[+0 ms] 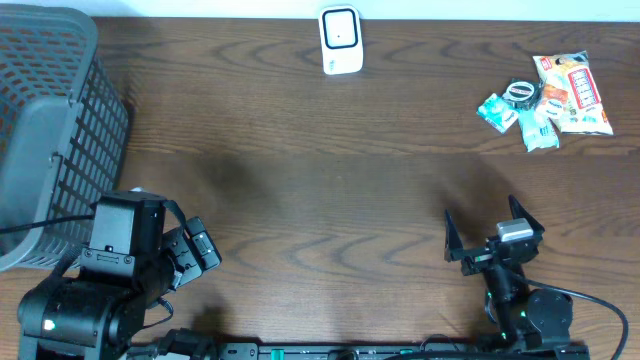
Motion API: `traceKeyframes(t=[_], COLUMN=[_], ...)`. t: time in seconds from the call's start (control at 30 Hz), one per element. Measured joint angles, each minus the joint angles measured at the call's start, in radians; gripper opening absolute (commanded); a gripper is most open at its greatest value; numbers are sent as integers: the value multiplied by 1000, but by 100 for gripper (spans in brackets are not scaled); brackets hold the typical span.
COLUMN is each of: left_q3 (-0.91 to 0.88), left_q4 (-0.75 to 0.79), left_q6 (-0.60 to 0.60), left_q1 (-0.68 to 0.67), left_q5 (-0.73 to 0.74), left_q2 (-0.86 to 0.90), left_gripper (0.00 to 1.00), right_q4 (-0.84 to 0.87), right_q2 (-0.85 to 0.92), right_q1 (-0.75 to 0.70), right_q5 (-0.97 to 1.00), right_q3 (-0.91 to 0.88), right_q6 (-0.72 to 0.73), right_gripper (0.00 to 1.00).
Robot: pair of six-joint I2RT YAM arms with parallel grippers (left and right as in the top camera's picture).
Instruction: Scan the item barcode
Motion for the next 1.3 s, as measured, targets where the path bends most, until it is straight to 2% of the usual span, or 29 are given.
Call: traceKeyframes(t=[0.23,0.5,1.3], left_q3=[0,0,0], left_q4=[0,0,0], left_q6=[0,0,0], left_q1=[0,0,0], left_q5=[0,0,0], left_q2=[0,0,0], left_gripper=[98,98,97], right_q4=[122,117,91], right_q2=[0,0,0], right_q1=[0,0,-39], right_q5=[16,76,103], right_q3=[-106,-125,-125], right_q6=[26,76,88], right_gripper=[99,99,99])
